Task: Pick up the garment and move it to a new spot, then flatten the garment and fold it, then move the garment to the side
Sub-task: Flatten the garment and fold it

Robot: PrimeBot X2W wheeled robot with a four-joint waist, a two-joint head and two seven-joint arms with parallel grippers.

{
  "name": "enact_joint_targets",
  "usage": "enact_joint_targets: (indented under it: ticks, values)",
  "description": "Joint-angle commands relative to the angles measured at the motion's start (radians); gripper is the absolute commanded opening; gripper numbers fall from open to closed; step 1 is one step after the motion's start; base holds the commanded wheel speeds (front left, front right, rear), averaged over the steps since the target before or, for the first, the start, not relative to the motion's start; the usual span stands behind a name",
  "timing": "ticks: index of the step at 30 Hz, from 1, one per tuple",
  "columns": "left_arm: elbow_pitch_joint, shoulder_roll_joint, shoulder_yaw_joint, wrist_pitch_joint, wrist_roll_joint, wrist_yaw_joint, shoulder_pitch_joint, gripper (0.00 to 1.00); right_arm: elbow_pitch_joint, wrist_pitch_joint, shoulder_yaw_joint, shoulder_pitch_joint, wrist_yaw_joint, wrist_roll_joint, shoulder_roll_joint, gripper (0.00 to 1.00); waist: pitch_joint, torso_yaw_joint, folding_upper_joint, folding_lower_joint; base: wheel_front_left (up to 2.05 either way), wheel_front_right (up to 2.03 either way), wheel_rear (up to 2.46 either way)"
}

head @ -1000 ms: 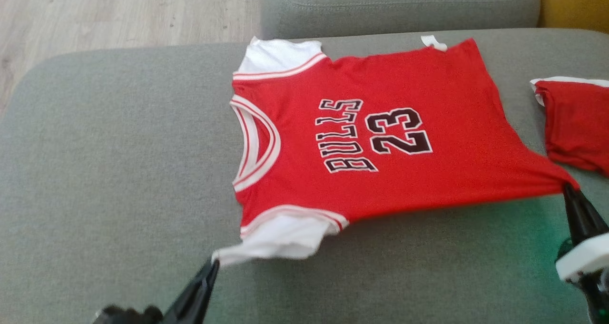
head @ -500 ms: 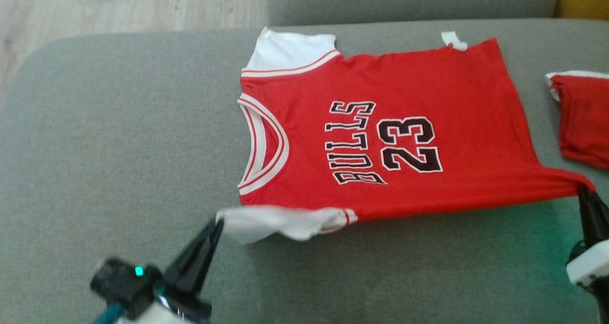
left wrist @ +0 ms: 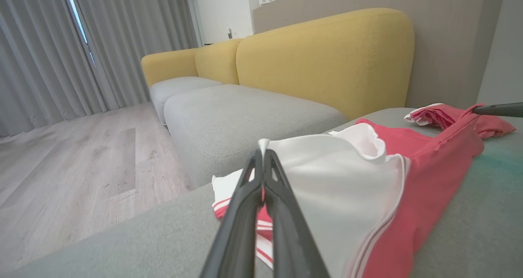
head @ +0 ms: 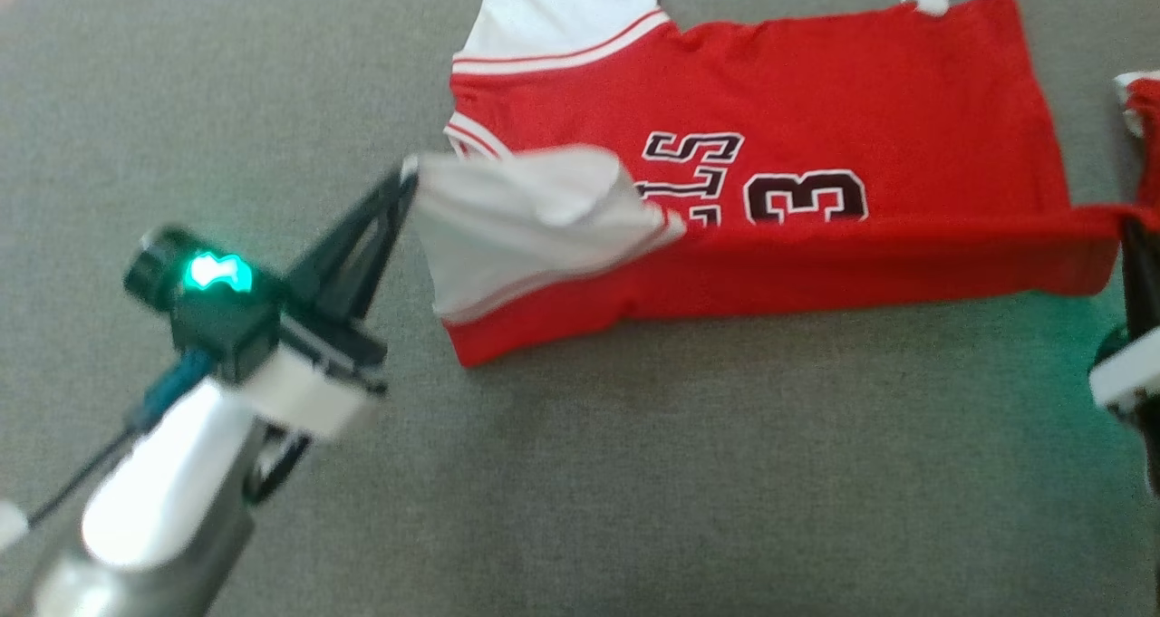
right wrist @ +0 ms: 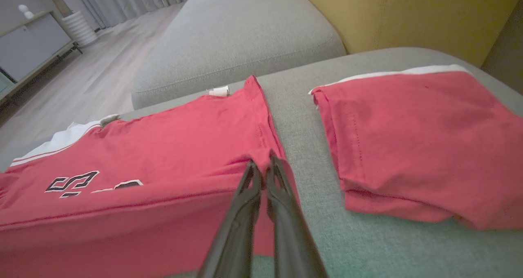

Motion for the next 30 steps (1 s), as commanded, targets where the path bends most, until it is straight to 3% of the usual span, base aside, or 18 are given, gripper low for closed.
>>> enact_joint_targets:
  ticks: [1, 9, 10, 11, 12, 13, 14, 15, 16, 25, 30]
  values:
    - [-0.001, 0.018, 0.03, -0.001, 0.006, -0.006, -0.08, 0.0, -0.023, 0.006, 0.012, -0.049, -0.001, -0.01, -0.021, 0.0, 0.027, 0.008, 0.0, -0.0003, 0.0, 0.0, 0.0]
    - [0.156, -0.003, -0.03, -0.01, 0.028, -0.013, -0.271, 0.0, 0.057, 0.02, 0.037, -0.179, -0.001, -0.025, -0.013, 0.0, 0.085, 0.003, 0.0, -0.0003, 0.0, 0.0, 0.0]
    - [0.175, -0.006, -0.039, -0.011, 0.031, -0.014, -0.289, 0.0, 0.069, 0.016, 0.042, -0.193, -0.001, -0.029, -0.015, 0.22, 0.09, 0.003, 0.0, -0.0003, 0.0, 0.0, 0.0]
    - [0.193, -0.009, -0.046, -0.012, 0.033, -0.014, -0.305, 0.0, 0.081, 0.012, 0.048, -0.205, -0.001, -0.032, -0.016, 0.38, 0.097, 0.002, 0.0, -0.0003, 0.0, 0.0, 0.0]
    - [0.21, -0.014, -0.05, -0.013, 0.03, -0.014, -0.317, 0.0, 0.093, 0.006, 0.052, -0.217, -0.001, -0.035, -0.015, 0.63, 0.102, 0.002, 0.0, -0.0003, 0.0, 0.0, 0.0]
    - [0.222, -0.02, -0.047, -0.013, 0.027, -0.014, -0.328, 0.0, 0.104, -0.001, 0.056, -0.227, -0.001, -0.038, -0.015, 1.0, 0.107, 0.002, 0.0, -0.0003, 0.0, 0.0, 0.0]
    - [0.229, -0.026, -0.04, -0.014, 0.027, -0.014, -0.336, 0.05, 0.116, -0.01, 0.056, -0.237, -0.001, -0.041, -0.015, 1.0, 0.111, 0.002, 0.0, -0.0003, 0.0, 0.0, 0.0]
    - [0.234, -0.033, -0.03, -0.014, 0.024, -0.014, -0.338, 0.47, 0.127, -0.02, 0.057, -0.245, -0.001, -0.042, -0.014, 1.0, 0.113, 0.002, 0.0, -0.0003, 0.0, 0.0, 0.0]
    - [0.233, -0.04, -0.017, -0.014, 0.023, -0.014, -0.335, 1.0, 0.137, -0.03, 0.058, -0.251, -0.001, -0.043, -0.013, 1.0, 0.114, 0.003, 0.0, -0.0003, 0.0, 0.0, 0.0]
    - [0.188, -0.129, 0.114, -0.014, -0.007, 0.018, -0.134, 1.0, 0.179, -0.108, 0.067, -0.213, -0.001, -0.02, -0.001, 1.0, 0.069, 0.007, 0.0, -0.0003, 0.0, 0.0, 0.0]
    - [0.176, -0.216, 0.16, -0.014, -0.059, 0.033, 0.066, 1.0, 0.181, -0.135, 0.065, -0.158, -0.001, -0.001, 0.014, 1.0, 0.036, 0.003, 0.0, -0.0003, 0.0, 0.0, 0.0]
